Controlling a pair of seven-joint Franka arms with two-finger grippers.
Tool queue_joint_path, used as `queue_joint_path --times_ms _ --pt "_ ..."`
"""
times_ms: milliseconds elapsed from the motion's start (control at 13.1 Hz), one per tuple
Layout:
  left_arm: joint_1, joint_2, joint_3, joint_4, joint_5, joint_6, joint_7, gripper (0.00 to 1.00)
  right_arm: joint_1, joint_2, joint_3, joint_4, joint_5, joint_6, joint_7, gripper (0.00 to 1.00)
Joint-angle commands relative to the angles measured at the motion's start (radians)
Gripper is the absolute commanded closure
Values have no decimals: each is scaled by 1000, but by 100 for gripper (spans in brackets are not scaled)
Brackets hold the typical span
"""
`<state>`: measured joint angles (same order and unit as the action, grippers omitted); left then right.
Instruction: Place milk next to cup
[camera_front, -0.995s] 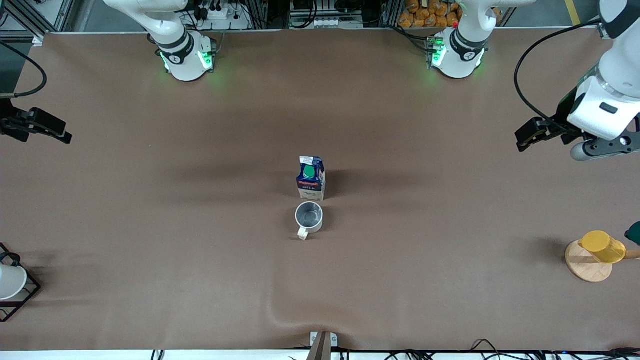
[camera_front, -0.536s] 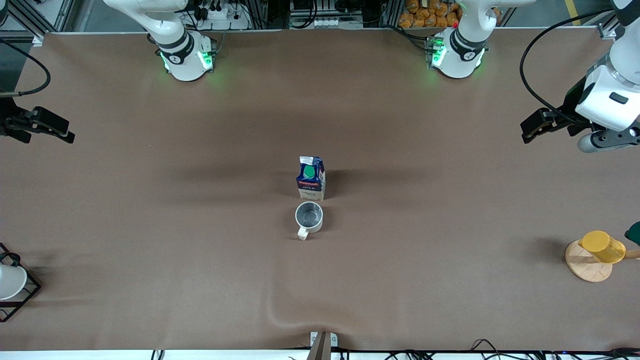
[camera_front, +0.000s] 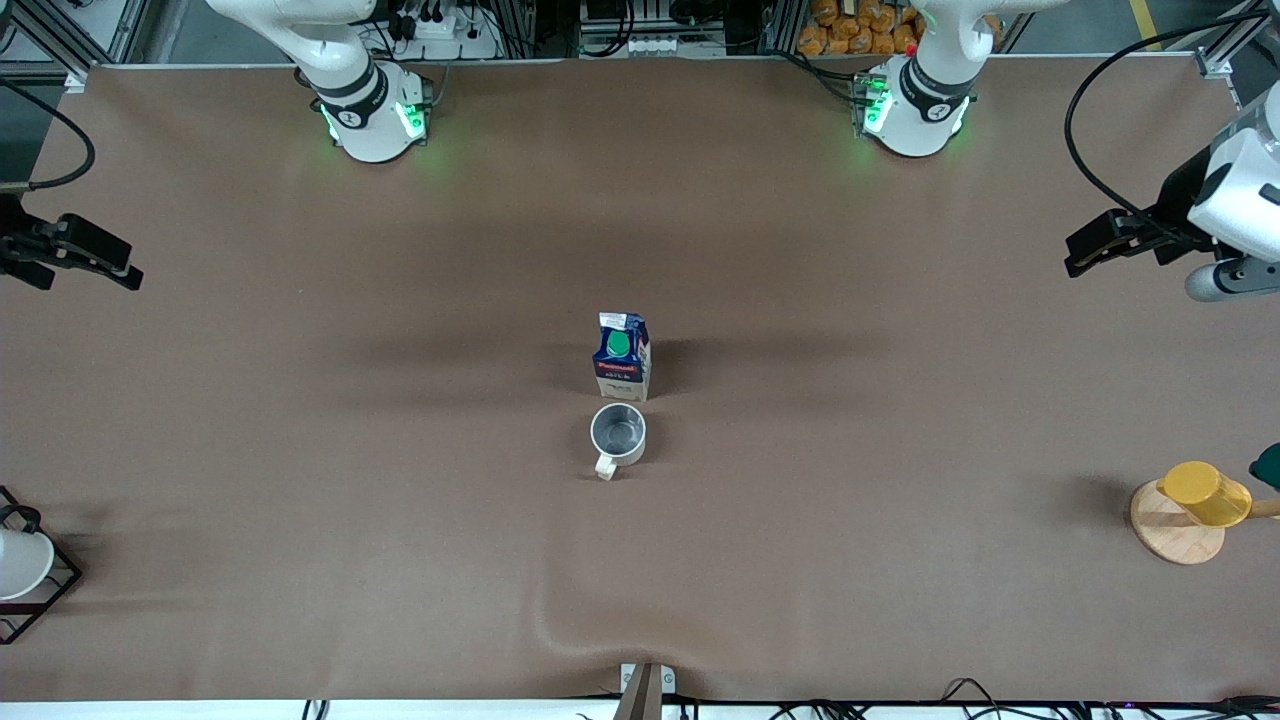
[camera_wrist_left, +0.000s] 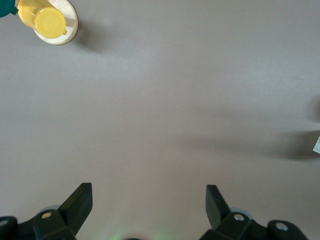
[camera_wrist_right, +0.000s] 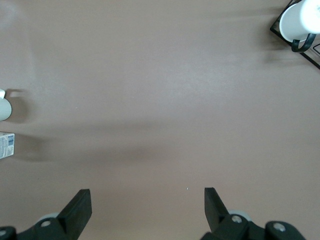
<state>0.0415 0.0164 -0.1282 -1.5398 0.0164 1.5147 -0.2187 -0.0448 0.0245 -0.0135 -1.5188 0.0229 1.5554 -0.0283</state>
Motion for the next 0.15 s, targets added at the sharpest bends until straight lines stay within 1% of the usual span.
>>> queue_joint_path --times_ms 0,77 --pt "14 -13 -4 19 -22 -1 48 0 -12 -6 7 6 -3 -5 -12 0" --pt "11 -10 -7 20 -19 -2 47 0 -12 -5 7 5 -3 -5 -12 0"
